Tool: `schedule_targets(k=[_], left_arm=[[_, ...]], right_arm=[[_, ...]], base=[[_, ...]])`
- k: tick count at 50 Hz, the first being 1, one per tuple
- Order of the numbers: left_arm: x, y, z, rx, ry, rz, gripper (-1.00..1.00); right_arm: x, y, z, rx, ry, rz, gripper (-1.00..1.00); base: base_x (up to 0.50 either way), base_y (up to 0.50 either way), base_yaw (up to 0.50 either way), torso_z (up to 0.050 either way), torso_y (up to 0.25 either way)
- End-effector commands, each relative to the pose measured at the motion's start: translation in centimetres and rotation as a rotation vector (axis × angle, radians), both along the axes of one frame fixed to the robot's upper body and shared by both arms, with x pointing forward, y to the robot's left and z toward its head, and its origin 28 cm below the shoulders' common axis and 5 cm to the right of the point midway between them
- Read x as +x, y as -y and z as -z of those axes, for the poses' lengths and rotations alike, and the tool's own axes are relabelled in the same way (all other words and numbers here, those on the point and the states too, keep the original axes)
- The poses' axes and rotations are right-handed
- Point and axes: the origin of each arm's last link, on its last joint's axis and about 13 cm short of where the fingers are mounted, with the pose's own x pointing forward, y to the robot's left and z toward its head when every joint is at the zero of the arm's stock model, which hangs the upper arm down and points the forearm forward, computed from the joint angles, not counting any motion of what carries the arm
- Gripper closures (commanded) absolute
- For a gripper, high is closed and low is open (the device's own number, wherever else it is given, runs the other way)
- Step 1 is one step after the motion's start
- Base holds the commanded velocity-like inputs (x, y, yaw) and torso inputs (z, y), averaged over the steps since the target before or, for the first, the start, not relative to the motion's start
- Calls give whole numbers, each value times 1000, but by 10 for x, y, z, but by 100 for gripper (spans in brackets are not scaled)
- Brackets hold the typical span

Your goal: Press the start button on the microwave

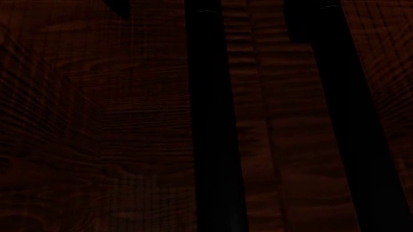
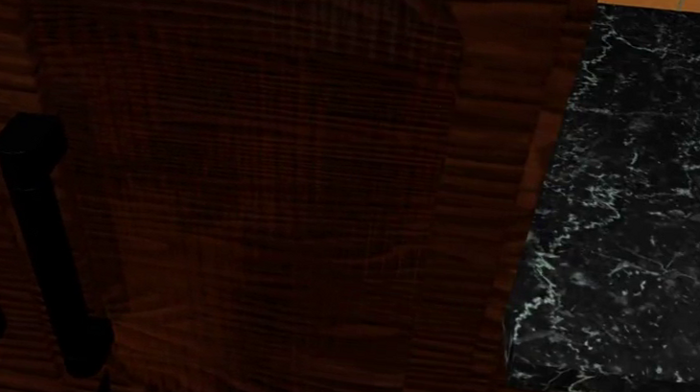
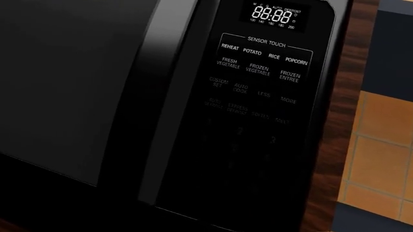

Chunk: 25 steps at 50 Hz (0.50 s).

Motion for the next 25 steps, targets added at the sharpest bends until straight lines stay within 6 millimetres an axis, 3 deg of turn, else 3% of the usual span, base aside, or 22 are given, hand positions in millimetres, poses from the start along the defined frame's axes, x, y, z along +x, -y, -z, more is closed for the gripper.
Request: schedule_targets(k=[1,10,25], left_arm=[[0,1,-1,0,1,6,-100],[0,2,-1,-1,1,11,-100],[0,0,2,-14,1,4,-100]], right_arm=[[12,-14,-5,-45,-14,-20,100],[27,-30,-10,-113,-39,-23,100],[51,-37,-16,-126,-47,32,100]], base=[[0,0,0,0,0],[0,0,0,0,0],[0,0,0,0,0]])
